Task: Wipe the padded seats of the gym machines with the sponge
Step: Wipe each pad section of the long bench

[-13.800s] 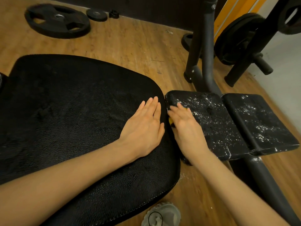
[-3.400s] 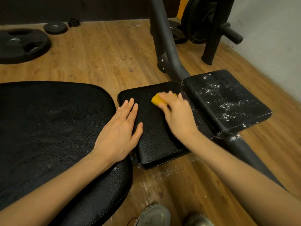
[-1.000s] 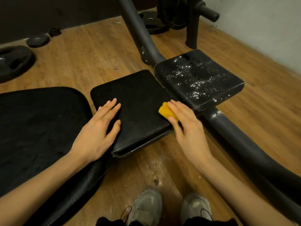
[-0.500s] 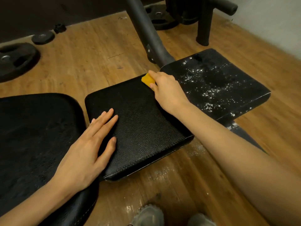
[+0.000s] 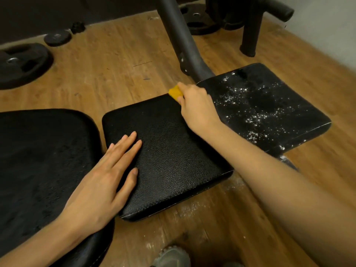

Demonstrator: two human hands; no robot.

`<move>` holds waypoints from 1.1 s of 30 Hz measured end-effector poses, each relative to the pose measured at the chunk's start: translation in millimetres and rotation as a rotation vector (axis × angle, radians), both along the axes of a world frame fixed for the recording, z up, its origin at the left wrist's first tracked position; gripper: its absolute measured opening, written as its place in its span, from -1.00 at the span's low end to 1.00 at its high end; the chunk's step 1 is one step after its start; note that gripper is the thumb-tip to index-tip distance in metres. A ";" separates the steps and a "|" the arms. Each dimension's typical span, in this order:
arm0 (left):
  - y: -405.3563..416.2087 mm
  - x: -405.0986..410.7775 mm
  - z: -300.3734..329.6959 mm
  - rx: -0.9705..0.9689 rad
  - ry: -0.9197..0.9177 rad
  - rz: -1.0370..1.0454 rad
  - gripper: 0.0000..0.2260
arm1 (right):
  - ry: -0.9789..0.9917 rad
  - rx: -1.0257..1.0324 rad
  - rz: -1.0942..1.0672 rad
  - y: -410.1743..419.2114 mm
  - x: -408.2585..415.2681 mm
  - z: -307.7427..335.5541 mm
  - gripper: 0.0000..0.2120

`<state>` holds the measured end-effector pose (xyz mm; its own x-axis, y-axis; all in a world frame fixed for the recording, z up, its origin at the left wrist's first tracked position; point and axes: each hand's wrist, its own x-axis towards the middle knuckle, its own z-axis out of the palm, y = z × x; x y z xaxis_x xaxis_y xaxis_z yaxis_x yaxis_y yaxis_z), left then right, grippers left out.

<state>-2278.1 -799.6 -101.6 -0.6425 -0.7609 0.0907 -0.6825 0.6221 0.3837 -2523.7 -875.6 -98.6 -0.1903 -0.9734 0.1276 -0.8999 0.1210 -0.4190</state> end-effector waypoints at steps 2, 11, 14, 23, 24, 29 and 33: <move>-0.1 1.3 -0.3 0.005 -0.006 0.003 -0.49 | 0.001 0.009 -0.031 -8.4 -2.3 4.2 -0.85; -1.9 2.5 -4.6 0.002 0.006 0.016 -0.47 | -0.140 -0.013 -0.060 169.7 -5.6 1.9 -0.55; -2.2 2.7 -5.7 -0.009 0.005 0.019 -0.47 | -0.099 -0.015 -0.066 172.0 -3.0 2.3 -0.56; -2.7 2.8 -5.3 0.011 0.029 0.036 -0.46 | 0.012 -0.004 -0.058 19.1 9.6 3.2 -0.63; -3.1 3.2 -4.9 0.015 0.029 0.036 -0.45 | 0.007 -0.007 -0.061 29.5 10.4 4.1 -0.59; -5.1 -6.4 1.1 0.013 0.015 0.081 -0.44 | -0.083 0.016 -0.048 145.5 2.0 7.9 -0.53; -14.8 -53.0 9.4 0.029 0.023 0.055 -0.46 | -0.139 0.124 0.039 190.8 -17.8 25.2 -0.53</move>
<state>-2331.1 -814.4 -92.2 -0.5980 -0.7973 0.0826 -0.7058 0.5726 0.4171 -2541.4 -684.8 -73.4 -0.1593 -0.9870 -0.0191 -0.8393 0.1456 -0.5238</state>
